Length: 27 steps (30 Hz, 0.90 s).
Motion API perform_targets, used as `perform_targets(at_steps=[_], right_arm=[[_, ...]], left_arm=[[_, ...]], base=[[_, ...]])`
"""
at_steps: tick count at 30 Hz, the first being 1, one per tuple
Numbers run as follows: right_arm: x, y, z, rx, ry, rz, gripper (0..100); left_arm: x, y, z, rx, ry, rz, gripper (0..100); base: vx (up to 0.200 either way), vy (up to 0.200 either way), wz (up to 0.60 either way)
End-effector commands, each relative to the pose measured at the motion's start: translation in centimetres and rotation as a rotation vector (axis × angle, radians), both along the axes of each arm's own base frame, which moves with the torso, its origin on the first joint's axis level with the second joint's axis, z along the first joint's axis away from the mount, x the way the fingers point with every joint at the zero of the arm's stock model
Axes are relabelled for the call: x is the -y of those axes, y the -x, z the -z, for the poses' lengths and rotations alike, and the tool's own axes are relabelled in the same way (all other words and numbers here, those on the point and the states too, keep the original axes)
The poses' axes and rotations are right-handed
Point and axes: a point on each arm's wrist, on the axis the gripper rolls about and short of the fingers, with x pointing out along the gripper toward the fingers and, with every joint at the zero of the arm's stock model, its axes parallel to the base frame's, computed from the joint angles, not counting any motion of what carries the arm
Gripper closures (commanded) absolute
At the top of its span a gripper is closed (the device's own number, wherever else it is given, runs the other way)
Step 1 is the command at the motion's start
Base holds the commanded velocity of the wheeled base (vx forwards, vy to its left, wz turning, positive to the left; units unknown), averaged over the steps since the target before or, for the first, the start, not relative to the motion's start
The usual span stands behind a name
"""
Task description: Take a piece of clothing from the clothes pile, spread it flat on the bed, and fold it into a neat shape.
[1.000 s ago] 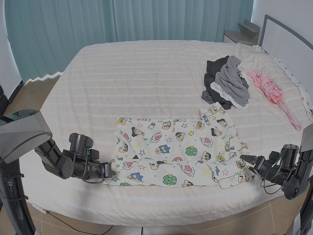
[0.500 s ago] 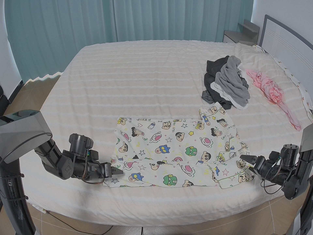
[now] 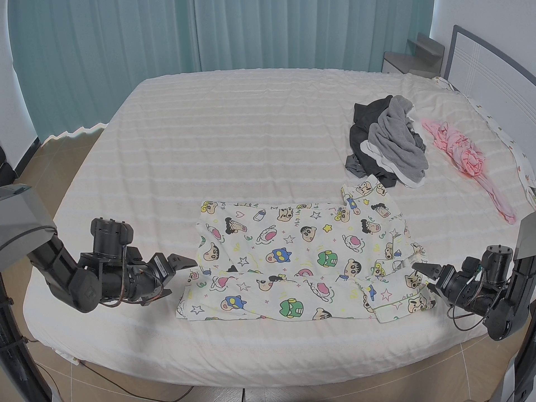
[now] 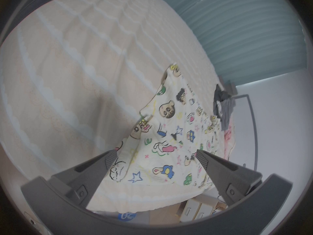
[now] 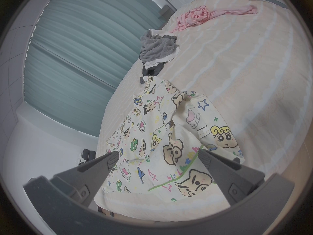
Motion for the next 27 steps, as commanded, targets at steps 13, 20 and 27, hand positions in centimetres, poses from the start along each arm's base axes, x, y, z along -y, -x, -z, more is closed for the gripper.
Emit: perform_targets(at_steps=[13,20,27], right_arm=[[-0.2,0.4,-2.6,0.109,0.002,0.004,0],[-0.3,0.5,-2.5,0.103,0.003,0.000,0],[-0.5,0.6,-2.3,0.093,0.003,-0.009,0]], left_arm=[[-0.2,2.4,-2.5,0.112,0.021,-0.009,0],[0.2,2.0,-2.9,0.138,0.015,0.004,0],[0.7,0.2,-1.9,0.226,-0.126,0.121,0]], base=[[0.200,0.000,0.00],[0.200,0.000,0.00],[0.029,0.000,0.00]])
